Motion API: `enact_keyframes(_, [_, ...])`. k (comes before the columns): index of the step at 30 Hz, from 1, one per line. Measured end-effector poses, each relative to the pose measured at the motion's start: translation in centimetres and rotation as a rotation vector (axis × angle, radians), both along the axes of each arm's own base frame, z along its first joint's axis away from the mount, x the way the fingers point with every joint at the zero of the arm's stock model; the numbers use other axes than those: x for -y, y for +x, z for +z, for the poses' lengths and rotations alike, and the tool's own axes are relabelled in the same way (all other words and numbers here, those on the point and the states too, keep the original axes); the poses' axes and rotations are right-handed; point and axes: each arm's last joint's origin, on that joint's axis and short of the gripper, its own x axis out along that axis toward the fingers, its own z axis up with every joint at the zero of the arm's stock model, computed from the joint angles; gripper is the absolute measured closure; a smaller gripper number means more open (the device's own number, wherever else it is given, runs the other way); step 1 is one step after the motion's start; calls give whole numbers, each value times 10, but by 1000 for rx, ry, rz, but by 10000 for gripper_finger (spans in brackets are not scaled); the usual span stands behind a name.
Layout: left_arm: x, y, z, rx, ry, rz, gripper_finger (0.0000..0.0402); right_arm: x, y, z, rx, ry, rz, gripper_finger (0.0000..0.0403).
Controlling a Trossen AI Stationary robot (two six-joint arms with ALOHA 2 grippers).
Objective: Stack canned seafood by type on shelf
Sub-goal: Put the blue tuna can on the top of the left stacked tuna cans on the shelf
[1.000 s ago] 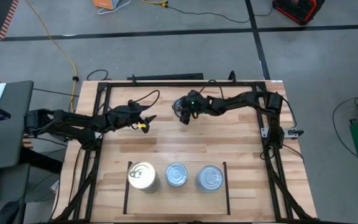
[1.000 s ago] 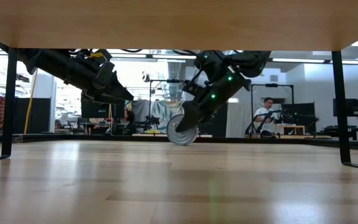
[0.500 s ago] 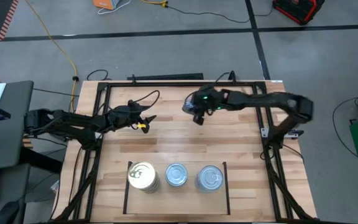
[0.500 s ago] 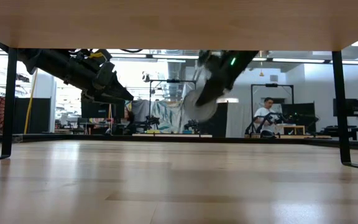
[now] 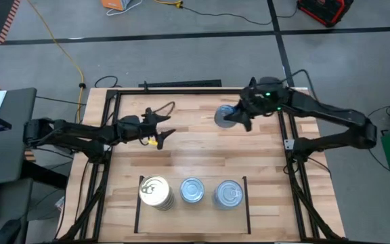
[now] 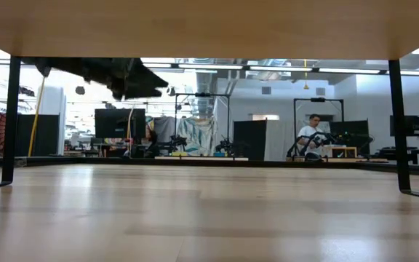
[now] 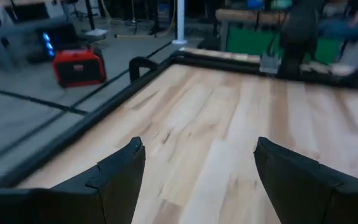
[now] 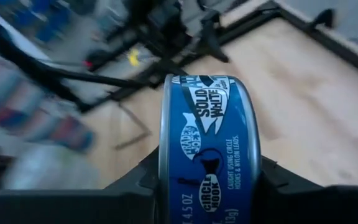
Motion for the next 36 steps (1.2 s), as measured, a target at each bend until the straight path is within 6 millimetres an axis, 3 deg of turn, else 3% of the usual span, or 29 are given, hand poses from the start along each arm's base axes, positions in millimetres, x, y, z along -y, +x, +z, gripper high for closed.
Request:
enact_keyframes(6, [27, 11, 30, -122, 159, 38, 113, -16, -19, 18, 80, 219, 132, 236])
enact_keyframes(13, [47, 14, 61, -127, 200, 74, 113, -41, -19, 24, 83, 391, 353, 249])
enact_keyframes(17, [57, 16, 76, -81, 191, 40, 113, -55, -17, 31, 71, 465, 415, 233])
enact_keyframes(23, [76, 16, 85, -81, 262, -11, 113, -76, -15, 51, 75, 508, 505, 245])
enact_keyframes(27, [83, 14, 88, -103, 321, 82, 113, -88, -10, 58, 49, 548, 544, 249])
enact_keyframes(36, [87, 11, 86, -104, 275, 154, 113, -117, 19, 54, -137, 617, 607, 228])
